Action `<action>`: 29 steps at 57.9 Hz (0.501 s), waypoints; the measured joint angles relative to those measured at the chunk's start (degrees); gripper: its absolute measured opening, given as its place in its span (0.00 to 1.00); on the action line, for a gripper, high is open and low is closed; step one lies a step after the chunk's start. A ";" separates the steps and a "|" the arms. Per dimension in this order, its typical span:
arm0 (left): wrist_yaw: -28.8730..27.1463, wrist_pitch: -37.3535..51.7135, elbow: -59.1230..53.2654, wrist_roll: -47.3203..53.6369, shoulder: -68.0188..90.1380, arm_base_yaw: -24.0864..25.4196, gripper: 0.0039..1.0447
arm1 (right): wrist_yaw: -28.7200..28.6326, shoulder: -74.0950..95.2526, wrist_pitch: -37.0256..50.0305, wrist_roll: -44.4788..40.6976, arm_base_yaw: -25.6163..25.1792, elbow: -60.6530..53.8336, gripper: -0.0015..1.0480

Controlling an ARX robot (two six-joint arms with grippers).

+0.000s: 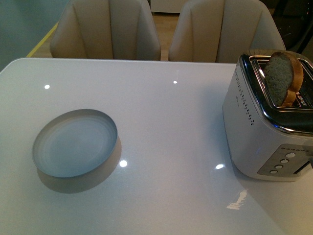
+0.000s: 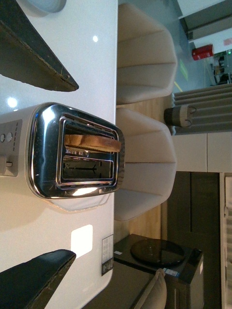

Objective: Left arm holds plate, right arm toasts bread

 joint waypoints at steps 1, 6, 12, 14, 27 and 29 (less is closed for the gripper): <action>-0.04 -0.33 -0.15 0.00 -0.50 0.00 0.03 | 0.00 0.00 0.00 0.00 0.00 0.00 0.91; -0.02 -3.41 -1.18 0.02 -4.85 0.00 0.03 | 0.00 0.00 0.00 0.00 0.00 0.00 0.91; -0.02 -7.52 -2.25 0.02 -9.84 0.00 0.03 | 0.00 0.00 0.00 0.00 0.00 0.00 0.91; -0.02 -8.61 -2.47 0.02 -11.23 0.00 0.03 | 0.00 0.00 0.00 -0.02 0.00 0.00 0.91; 0.00 -17.59 -3.82 0.04 -21.73 0.00 0.03 | 0.00 0.00 0.00 0.00 0.00 0.00 0.91; -0.02 -18.69 -3.82 0.04 -22.97 0.00 0.03 | 0.00 0.00 0.00 0.00 0.00 0.00 0.91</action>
